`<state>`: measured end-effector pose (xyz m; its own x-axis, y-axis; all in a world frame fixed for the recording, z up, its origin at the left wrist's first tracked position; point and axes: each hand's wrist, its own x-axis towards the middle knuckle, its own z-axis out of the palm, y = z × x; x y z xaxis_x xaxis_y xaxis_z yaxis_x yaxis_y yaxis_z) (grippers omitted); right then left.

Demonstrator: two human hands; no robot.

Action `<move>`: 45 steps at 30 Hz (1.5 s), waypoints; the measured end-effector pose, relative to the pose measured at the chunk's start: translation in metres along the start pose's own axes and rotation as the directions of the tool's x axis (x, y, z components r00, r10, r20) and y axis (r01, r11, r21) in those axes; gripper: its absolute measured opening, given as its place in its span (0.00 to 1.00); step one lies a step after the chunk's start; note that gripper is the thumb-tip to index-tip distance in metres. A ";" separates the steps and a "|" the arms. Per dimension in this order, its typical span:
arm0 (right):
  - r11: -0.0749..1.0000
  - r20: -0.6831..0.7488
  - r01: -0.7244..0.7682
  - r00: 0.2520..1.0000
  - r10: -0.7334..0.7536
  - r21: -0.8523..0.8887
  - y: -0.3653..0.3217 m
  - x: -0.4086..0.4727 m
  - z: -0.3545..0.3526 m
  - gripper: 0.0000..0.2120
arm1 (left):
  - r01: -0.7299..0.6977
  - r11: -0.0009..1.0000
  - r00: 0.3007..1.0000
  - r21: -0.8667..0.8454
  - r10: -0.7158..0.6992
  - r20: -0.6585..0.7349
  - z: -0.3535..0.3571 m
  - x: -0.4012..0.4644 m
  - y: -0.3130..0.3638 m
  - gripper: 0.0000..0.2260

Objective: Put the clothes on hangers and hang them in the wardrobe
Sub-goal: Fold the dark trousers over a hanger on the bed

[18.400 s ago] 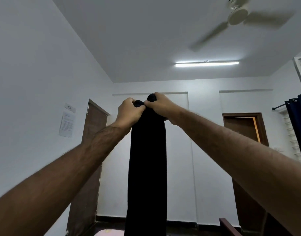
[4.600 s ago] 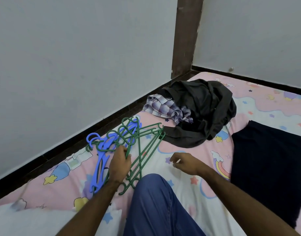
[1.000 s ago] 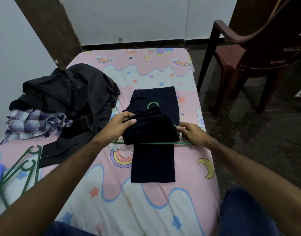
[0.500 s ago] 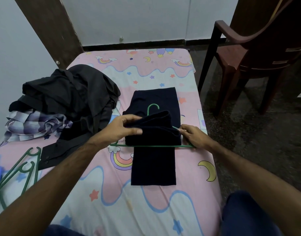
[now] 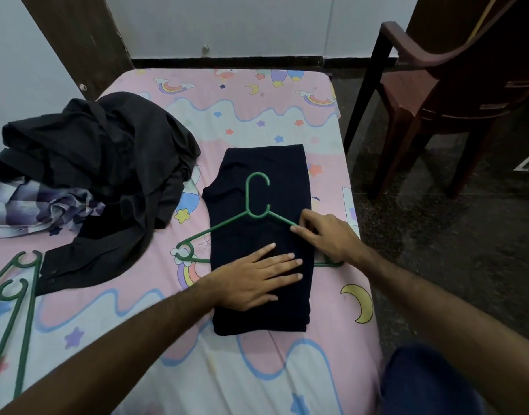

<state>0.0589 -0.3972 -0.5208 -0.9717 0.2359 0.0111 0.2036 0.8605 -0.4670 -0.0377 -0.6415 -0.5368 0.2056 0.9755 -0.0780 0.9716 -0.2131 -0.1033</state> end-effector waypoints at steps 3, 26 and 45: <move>0.979 0.000 0.142 0.990 -0.144 -0.149 -0.007 0.019 0.003 0.16 | -0.010 0.999 1.000 -0.041 0.010 -0.002 0.003 -0.001 0.003 0.27; 0.979 -0.032 -0.159 0.986 0.164 0.127 0.074 0.256 -0.030 0.11 | 0.222 0.972 0.971 -0.074 -0.227 -0.076 0.024 0.053 -0.191 0.27; 0.972 -0.297 0.039 0.954 0.033 0.233 0.004 0.258 -0.177 0.06 | 0.246 0.961 0.969 0.124 -0.246 -0.015 0.021 0.053 -0.175 0.30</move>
<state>-0.1703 -0.2533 -0.3631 -0.8852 0.3875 0.2575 0.1321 0.7400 -0.6596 -0.1997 -0.5538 -0.5436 -0.0379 0.9987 -0.0354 0.9701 0.0283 -0.2412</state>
